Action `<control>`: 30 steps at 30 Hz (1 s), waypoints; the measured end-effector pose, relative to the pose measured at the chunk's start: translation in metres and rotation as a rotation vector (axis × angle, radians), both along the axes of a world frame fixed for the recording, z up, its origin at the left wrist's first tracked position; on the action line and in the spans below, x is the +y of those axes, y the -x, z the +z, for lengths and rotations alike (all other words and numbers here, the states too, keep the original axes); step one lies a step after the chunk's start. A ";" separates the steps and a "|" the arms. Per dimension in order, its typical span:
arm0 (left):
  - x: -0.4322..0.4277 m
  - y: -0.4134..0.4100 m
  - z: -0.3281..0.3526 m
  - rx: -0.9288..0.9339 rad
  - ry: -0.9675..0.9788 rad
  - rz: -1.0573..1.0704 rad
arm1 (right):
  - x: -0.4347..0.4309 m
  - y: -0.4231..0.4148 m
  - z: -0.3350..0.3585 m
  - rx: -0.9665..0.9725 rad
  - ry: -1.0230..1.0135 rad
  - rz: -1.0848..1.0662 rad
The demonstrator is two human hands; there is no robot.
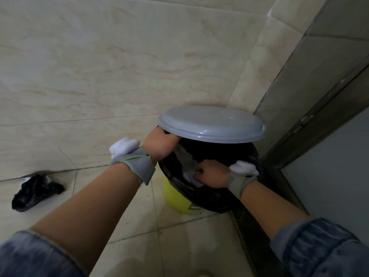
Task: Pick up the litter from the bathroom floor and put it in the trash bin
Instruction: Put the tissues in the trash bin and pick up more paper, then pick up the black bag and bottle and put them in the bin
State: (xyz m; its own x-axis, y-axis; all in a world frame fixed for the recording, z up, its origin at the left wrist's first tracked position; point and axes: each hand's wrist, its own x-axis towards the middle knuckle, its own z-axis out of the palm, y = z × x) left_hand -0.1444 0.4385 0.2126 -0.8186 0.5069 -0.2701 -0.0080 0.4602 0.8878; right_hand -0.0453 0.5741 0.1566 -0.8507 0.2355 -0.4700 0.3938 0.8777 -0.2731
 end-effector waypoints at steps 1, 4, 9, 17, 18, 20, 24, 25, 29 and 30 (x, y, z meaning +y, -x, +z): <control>-0.006 -0.003 0.003 -0.003 -0.024 0.010 | -0.007 -0.010 0.012 0.033 0.026 -0.001; -0.020 -0.008 0.000 0.028 -0.032 -0.016 | -0.034 -0.040 0.038 0.105 0.063 0.074; -0.072 -0.023 -0.019 0.079 0.098 -0.010 | -0.082 -0.057 0.063 0.179 -0.060 0.232; -0.190 -0.024 -0.077 0.083 0.393 0.131 | -0.139 -0.015 0.042 0.148 -0.123 0.273; -0.201 -0.023 -0.084 0.084 0.414 0.147 | -0.146 -0.007 0.034 0.121 -0.129 0.278; -0.228 -0.017 -0.099 0.068 0.463 0.196 | -0.163 0.019 0.012 0.083 -0.130 0.308; -0.264 0.000 -0.133 -0.008 0.651 0.185 | -0.185 0.069 -0.043 -0.011 -0.176 0.358; -0.271 0.006 -0.147 -0.027 0.716 0.181 | -0.189 0.086 -0.064 -0.011 -0.195 0.375; -0.279 0.028 -0.180 -0.020 0.888 0.155 | -0.187 0.122 -0.126 0.027 -0.264 0.365; -0.282 0.037 -0.189 -0.009 0.902 0.166 | -0.185 0.135 -0.146 0.029 -0.286 0.373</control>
State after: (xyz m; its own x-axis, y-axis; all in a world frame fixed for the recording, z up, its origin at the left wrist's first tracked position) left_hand -0.1819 0.1565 0.0235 -0.8580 -0.0233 -0.5131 -0.1413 0.9711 0.1921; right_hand -0.1807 0.3890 0.0104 -0.9138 0.0279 -0.4053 0.0332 0.9994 -0.0060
